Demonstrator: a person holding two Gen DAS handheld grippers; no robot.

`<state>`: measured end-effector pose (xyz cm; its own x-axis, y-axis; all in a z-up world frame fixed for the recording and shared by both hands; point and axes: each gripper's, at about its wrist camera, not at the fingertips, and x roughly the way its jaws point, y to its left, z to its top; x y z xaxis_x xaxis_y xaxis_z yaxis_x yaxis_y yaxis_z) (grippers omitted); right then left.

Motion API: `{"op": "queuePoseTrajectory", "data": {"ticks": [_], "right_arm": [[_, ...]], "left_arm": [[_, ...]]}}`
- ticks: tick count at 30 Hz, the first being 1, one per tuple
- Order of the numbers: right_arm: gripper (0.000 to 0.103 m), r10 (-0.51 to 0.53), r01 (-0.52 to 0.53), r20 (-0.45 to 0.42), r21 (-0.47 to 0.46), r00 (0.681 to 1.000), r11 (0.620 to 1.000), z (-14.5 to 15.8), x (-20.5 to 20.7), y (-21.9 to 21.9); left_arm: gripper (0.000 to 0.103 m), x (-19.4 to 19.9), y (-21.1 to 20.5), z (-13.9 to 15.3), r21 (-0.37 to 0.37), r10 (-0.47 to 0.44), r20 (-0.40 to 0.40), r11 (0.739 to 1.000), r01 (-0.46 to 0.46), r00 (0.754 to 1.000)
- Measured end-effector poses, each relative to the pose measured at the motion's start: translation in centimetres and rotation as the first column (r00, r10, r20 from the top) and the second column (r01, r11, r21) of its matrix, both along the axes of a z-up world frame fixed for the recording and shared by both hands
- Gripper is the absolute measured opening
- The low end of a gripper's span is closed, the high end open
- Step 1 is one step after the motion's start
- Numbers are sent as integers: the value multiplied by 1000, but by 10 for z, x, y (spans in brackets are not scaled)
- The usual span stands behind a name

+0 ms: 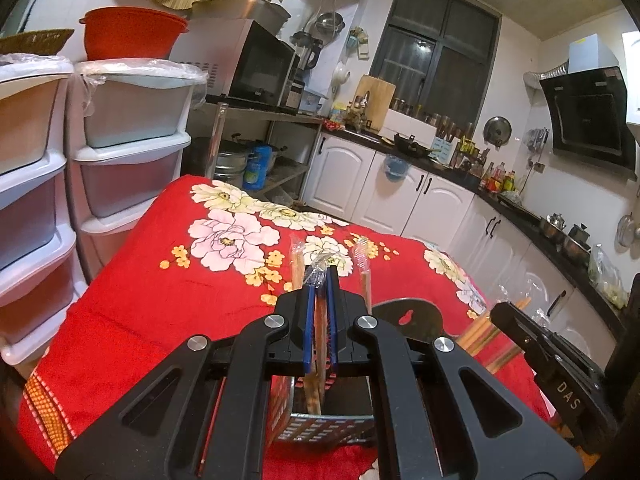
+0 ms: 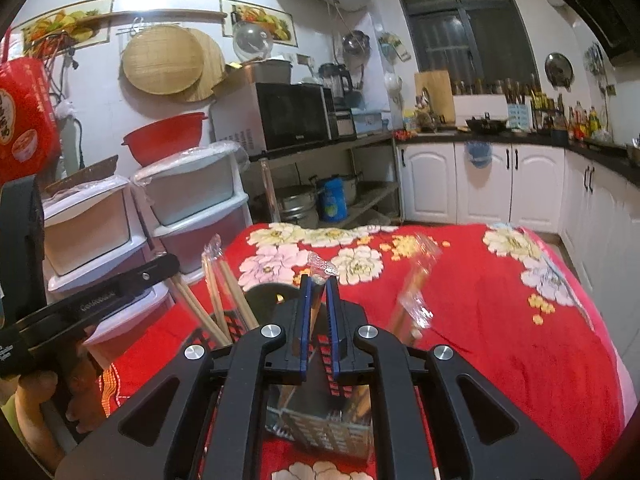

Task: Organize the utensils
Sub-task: 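Lower and open the left tool into the caddy while the right tool releases its chopstick, then move both tools back from the caddy toward the wrapped chopstick bundles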

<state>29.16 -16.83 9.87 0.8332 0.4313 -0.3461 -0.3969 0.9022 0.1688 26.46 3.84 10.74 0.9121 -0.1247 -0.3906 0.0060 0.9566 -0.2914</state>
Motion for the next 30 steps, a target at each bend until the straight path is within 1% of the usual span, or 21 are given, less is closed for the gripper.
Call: {"op": "queuePoseTrajectory", "data": {"ticks": [5, 7, 8, 9, 11, 13, 15, 21, 23, 24, 26, 29, 30], "right_arm": [[17, -5, 5, -11, -3, 1000, 1000, 0, -5, -5], [19, -8, 8, -14, -4, 1000, 1000, 1, -7, -6], [21, -9, 9, -15, -3, 1000, 1000, 1, -8, -7], [23, -8, 8, -16, -3, 1000, 1000, 1, -10, -7], [26, -7, 7, -17, -5, 1000, 1000, 2, -12, -9], [28, -5, 5, -18, -9, 1000, 1000, 1, -15, -9], [33, -5, 4, -23, -9, 1000, 1000, 1, -18, -10], [38, 2, -2, -38, -12, 999, 1000, -4, -25, -11], [39, 2, -3, -42, -15, 999, 1000, -5, -28, -12], [40, 3, -3, -43, -15, 999, 1000, -6, -29, -12], [40, 2, -3, -46, -19, 999, 1000, -8, -31, -13], [41, 1, -2, -52, -24, 999, 1000, -10, -34, -14], [42, 2, -3, -53, -25, 999, 1000, -11, -35, -14]], "left_arm": [[1, -4, 3, -1, -6, -3, -13, 1000, 3, 1000], [3, -5, 4, -2, -7, -3, -19, 1000, 3, 1000], [6, -6, 5, -2, -10, -3, -23, 1000, 2, 1000], [12, -7, 5, -3, -14, -3, -26, 1000, 3, 1000], [18, -10, 7, -5, -19, -3, -31, 1000, 2, 1000], [19, -12, 8, -6, -22, -1, -38, 1000, 0, 999], [22, -15, 10, -7, -24, 3, -44, 1000, -4, 999], [33, -22, 14, -13, -30, 5, -61, 1000, -7, 998], [36, -25, 14, -15, -30, 3, -65, 1000, -5, 998], [39, -26, 14, -16, -31, 1, -67, 1000, -4, 998], [43, -30, 13, -18, -31, 0, -69, 1000, -2, 998], [46, -33, 13, -20, -35, -3, -71, 999, 1, 997], [49, -35, 13, -21, -37, -4, -72, 999, 1, 997]]}}
